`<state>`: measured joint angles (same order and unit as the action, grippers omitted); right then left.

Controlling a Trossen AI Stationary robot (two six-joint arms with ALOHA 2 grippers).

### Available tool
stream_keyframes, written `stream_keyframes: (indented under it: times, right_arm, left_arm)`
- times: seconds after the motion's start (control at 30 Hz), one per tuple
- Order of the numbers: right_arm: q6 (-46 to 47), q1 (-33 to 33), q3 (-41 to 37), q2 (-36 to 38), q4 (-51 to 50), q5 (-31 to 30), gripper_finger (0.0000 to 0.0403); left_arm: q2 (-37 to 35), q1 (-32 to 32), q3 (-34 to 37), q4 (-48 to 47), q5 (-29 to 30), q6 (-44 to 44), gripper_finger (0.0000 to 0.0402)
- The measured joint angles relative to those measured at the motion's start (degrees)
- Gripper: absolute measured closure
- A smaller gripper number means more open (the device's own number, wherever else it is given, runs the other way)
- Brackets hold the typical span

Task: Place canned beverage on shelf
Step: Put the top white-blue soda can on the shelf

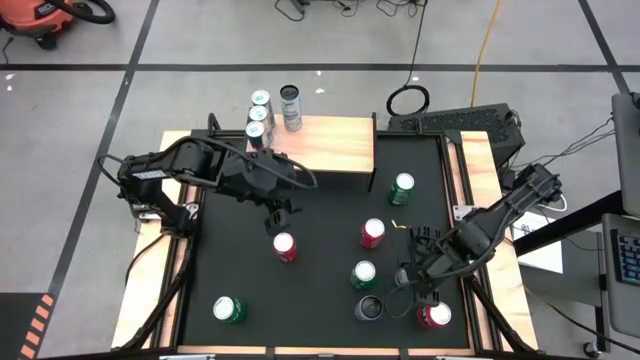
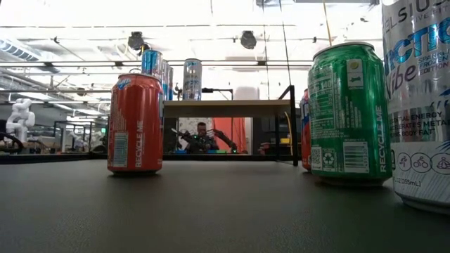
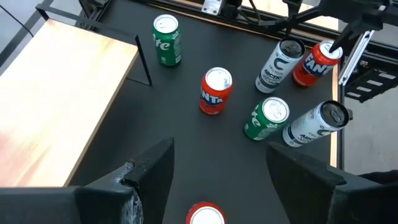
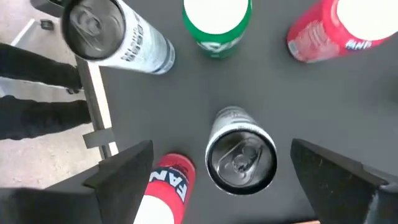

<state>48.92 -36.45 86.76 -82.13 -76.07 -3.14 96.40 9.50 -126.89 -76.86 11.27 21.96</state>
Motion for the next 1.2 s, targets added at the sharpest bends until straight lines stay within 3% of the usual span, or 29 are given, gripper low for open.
stream_keyframes:
  times: [0.37, 0.63, 1.2]
  right_arm:
    - [4.4, -0.1, -6.8, 0.2, 4.7, 0.4, 0.0043]
    - [3.5, -0.1, -9.6, 0.2, 4.2, 0.1, 0.0044]
    - [2.9, 0.0, -17.9, 0.2, 12.7, 0.4, 0.0057]
  left_arm:
    - [0.0, 0.0, 0.0, 0.0, 0.0, -1.7, 0.0148]
    - [0.0, 0.0, 0.0, 0.0, 0.6, -1.7, 0.0148]
    - [0.0, 0.0, 0.0, 0.0, 2.3, -1.4, 0.0148]
